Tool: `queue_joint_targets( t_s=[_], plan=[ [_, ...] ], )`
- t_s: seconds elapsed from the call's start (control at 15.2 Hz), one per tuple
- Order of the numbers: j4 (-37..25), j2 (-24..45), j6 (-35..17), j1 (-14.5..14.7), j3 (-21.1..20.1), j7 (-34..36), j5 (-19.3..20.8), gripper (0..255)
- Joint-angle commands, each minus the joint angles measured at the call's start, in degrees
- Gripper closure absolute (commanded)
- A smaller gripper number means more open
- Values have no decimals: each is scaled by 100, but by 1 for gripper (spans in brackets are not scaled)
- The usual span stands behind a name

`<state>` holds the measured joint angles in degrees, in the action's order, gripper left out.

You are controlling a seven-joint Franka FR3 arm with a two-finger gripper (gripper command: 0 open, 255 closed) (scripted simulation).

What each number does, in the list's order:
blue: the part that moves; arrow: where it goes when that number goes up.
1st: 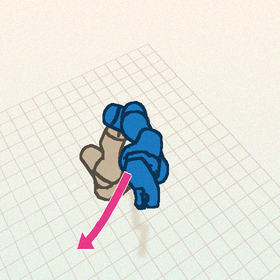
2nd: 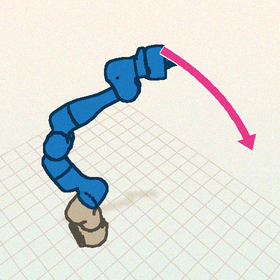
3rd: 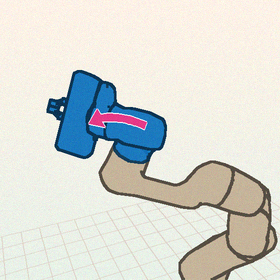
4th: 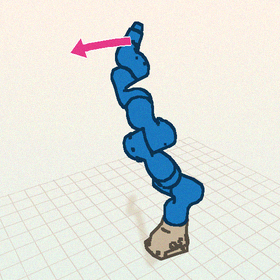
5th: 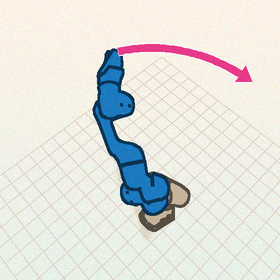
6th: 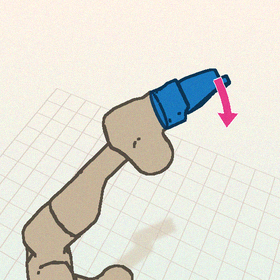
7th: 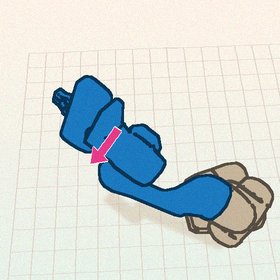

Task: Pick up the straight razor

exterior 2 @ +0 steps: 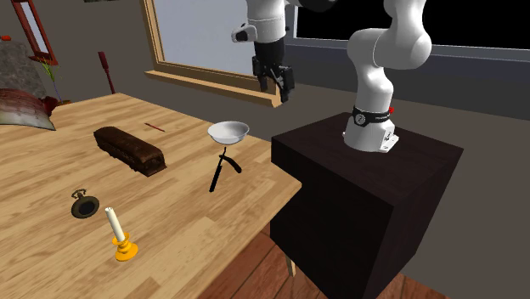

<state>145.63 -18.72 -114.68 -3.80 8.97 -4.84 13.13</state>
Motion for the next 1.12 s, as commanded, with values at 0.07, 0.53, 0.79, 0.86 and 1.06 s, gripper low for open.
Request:
queue_joint_targets(
  t_s=[0.07, 0.53, 0.79, 0.86, 1.06],
  plan=[
    [-145, 650, -562, -46, 138, -201, 92, 0],
    [-747, 2261, -1684, -190, 366, -710, 136, 0],
    [-1260, 3197, -2172, -312, 399, -1013, 63, 0],
    [-1406, 3430, -2274, -349, 395, -1087, 39, 0],
    [-1888, 4119, -2530, -473, 363, -1299, -31, 0]
  ],
)
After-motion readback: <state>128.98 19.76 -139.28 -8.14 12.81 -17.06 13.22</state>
